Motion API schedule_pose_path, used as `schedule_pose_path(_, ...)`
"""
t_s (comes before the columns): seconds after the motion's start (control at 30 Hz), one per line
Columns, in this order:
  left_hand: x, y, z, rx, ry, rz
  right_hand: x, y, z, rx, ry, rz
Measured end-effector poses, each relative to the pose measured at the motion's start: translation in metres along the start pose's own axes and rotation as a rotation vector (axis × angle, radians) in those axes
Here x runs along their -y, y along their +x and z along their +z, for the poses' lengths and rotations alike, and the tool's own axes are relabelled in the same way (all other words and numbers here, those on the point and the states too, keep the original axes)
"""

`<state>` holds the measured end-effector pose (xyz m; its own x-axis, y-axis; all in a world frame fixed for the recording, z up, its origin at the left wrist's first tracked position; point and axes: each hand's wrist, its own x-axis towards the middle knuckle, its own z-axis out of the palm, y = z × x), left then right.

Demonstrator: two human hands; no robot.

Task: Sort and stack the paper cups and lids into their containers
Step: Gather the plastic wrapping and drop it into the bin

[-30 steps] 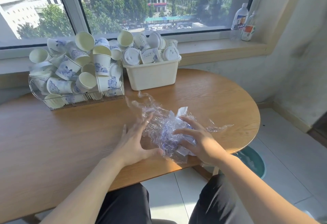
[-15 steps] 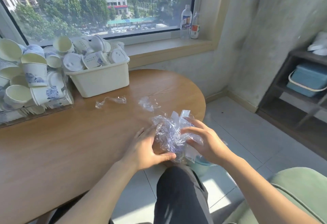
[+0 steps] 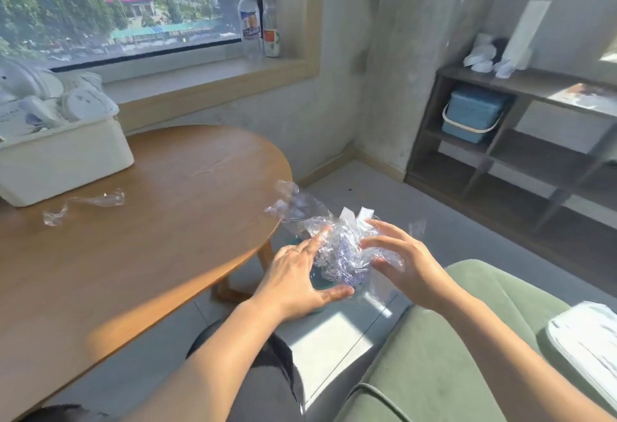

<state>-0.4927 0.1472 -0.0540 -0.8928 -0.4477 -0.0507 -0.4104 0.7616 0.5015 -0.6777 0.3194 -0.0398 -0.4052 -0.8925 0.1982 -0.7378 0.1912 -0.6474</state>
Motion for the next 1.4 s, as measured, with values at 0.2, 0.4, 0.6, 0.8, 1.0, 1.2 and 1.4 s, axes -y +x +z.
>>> schedule_pose_path(0.2,-0.008,0.035,0.033,0.141,-0.019,0.037,-0.038,-0.013,-0.006,0.024,-0.014,0.09)
schedule_pose_path(0.4,0.012,0.08,0.058,0.298,-0.096,0.083,-0.078,-0.005,0.014,0.041,0.006,0.197)
schedule_pose_path(0.6,0.05,0.135,0.083,0.338,-0.213,0.108,-0.111,0.032,0.037,0.071,0.005,0.285)
schedule_pose_path(0.8,0.114,0.161,0.121,0.307,-0.43,-0.113,-0.15,0.094,0.09,0.199,-0.041,0.281)
schedule_pose_path(1.0,0.171,0.189,0.161,0.234,-0.594,-0.359,-0.198,0.143,0.179,0.183,0.102,0.364)
schedule_pose_path(1.2,0.203,0.194,0.201,0.111,-0.574,-0.481,-0.224,0.16,0.261,0.124,0.245,0.448)
schedule_pose_path(1.4,0.215,0.195,0.226,0.112,-0.484,-0.51,-0.236,0.163,0.294,0.14,0.222,0.578)
